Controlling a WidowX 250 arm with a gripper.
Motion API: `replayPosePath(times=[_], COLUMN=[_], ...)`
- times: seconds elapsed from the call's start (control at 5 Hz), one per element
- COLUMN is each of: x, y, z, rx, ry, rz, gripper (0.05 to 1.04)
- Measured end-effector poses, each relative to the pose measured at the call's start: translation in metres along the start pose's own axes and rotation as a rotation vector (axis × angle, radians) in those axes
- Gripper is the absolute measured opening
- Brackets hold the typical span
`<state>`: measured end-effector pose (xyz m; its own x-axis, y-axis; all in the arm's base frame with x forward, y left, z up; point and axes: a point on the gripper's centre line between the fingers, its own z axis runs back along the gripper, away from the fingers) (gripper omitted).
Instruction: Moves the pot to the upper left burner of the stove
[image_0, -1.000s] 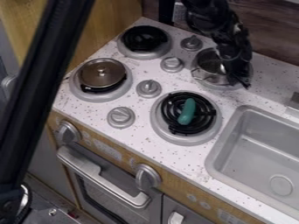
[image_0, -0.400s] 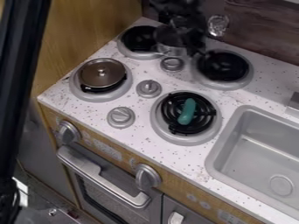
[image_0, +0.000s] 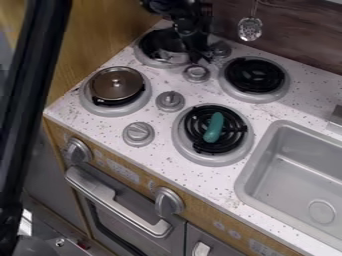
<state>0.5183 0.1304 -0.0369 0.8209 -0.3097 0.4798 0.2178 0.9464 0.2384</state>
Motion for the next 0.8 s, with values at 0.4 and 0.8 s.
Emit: replayPosePath(times=[0.4,0.8], x=[-0.004,-0.020], y=[0.020,0.005], z=[-0.003,0.007], rx=[0.028,-0.010], ry=[0.003,-0.004], rz=[0.050,0.104], gripper=[0.081,0.277])
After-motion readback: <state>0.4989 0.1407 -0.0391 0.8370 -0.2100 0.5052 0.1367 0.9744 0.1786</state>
